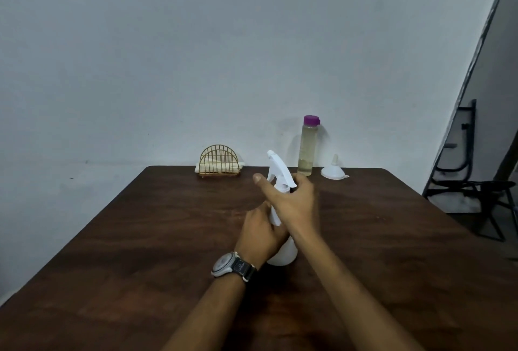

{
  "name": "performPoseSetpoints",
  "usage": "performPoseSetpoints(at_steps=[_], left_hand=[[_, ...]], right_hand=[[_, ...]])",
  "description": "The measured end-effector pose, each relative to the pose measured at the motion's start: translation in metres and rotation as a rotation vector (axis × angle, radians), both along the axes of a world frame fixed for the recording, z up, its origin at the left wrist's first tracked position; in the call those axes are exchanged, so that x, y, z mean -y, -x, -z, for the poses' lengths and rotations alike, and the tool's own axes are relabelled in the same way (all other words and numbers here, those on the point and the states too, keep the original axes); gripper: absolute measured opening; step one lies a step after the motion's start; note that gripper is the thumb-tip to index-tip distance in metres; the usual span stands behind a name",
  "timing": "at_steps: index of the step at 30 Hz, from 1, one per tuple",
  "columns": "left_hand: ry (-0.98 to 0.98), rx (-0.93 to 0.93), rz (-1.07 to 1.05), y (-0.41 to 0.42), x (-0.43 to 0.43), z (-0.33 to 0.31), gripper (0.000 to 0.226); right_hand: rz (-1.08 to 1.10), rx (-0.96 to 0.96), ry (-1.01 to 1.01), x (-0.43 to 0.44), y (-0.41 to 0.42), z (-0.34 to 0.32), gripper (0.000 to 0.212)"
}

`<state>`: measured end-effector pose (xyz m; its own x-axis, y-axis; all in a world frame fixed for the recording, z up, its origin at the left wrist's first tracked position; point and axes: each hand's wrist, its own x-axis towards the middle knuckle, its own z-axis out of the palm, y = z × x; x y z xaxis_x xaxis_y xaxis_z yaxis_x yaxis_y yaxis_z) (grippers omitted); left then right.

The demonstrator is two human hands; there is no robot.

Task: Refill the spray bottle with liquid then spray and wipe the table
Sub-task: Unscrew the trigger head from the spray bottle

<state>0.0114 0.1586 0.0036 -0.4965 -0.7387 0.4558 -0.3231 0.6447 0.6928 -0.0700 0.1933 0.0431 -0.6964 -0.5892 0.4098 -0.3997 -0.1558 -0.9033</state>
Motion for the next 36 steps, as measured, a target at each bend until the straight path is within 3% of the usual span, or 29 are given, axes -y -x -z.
performPoseSetpoints(at_steps=[3, 7, 13, 16, 20, 22, 28, 31, 33, 36], left_hand=[[0.021, -0.021, 0.014, 0.005, 0.009, 0.006, 0.048], [-0.005, 0.107, 0.045, 0.008, 0.019, 0.011, 0.053], [-0.118, 0.107, 0.156, -0.002, 0.021, 0.001, 0.054], [-0.131, 0.083, 0.153, -0.001, 0.021, 0.000, 0.080], [-0.056, 0.032, 0.171, -0.002, 0.017, 0.002, 0.077], [-0.020, 0.029, 0.170, -0.001, 0.018, 0.002, 0.075], [-0.096, 0.071, 0.147, 0.002, 0.023, 0.003, 0.036], [-0.102, 0.086, 0.149, 0.002, 0.022, 0.001, 0.025], [-0.097, 0.095, 0.142, 0.002, 0.021, -0.001, 0.028], [-0.096, 0.076, 0.140, -0.001, 0.018, -0.002, 0.040]], right_hand=[[0.020, -0.015, -0.079, 0.009, -0.002, -0.005, 0.052], [-0.109, -0.050, -0.143, 0.008, -0.001, -0.003, 0.050], [-0.649, 0.105, -0.178, 0.003, 0.026, -0.014, 0.023], [-0.539, 0.014, -0.152, 0.005, 0.027, -0.004, 0.024], [-0.177, 0.109, 0.068, 0.004, 0.014, 0.015, 0.050], [-0.097, 0.152, 0.146, 0.001, 0.009, 0.017, 0.045], [-0.113, 0.149, 0.238, 0.002, 0.006, 0.027, 0.025], [-0.181, 0.076, 0.219, -0.002, 0.012, 0.033, 0.032], [-0.213, 0.016, 0.188, -0.004, 0.013, 0.036, 0.041], [-0.260, 0.087, 0.238, -0.006, 0.009, 0.036, 0.048]])
